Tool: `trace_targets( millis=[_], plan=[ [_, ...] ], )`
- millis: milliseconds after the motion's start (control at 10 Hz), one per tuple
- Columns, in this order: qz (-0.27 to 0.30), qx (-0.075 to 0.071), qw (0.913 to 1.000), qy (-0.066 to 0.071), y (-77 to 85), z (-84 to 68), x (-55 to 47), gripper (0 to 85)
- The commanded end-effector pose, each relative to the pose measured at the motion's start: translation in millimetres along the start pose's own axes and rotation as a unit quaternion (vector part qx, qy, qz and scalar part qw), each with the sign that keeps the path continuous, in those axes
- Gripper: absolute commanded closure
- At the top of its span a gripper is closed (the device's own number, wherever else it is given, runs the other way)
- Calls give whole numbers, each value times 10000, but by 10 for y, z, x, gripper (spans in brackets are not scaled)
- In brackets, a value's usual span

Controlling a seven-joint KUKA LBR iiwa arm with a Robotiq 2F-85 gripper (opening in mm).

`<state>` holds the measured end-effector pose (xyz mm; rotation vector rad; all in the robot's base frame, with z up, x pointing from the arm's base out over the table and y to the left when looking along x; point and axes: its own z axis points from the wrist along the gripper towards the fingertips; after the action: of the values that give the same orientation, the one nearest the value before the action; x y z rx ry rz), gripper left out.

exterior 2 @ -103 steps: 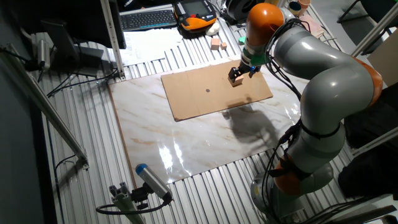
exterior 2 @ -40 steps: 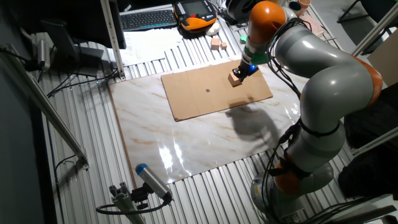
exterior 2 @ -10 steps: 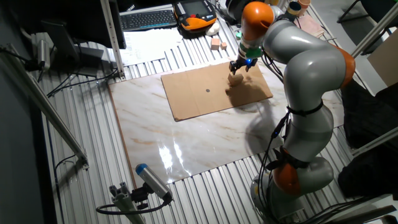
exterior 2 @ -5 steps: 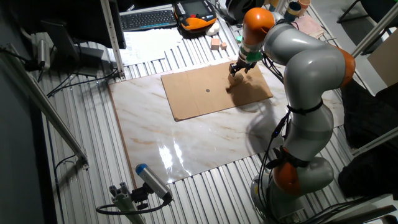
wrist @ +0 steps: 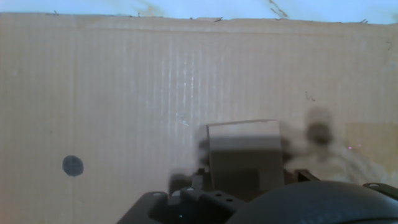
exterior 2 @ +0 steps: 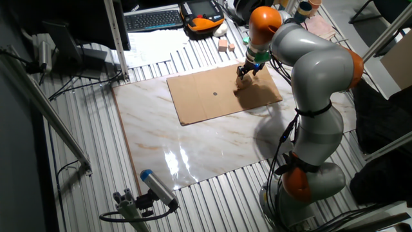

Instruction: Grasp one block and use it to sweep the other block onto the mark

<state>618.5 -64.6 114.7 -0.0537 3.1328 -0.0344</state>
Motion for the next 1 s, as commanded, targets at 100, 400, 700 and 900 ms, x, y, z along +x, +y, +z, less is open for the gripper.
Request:
trace_targets(
  millis=[100, 400, 700, 900],
  plan=[
    [0, -10, 10000, 9, 15, -23, -9, 170],
    [122, 28, 9999, 48, 15, -23, -9, 170],
    [159, 112, 9998, 80, 15, -23, -9, 170],
    [96, 58, 9998, 149, 15, -23, -9, 170]
  ],
)
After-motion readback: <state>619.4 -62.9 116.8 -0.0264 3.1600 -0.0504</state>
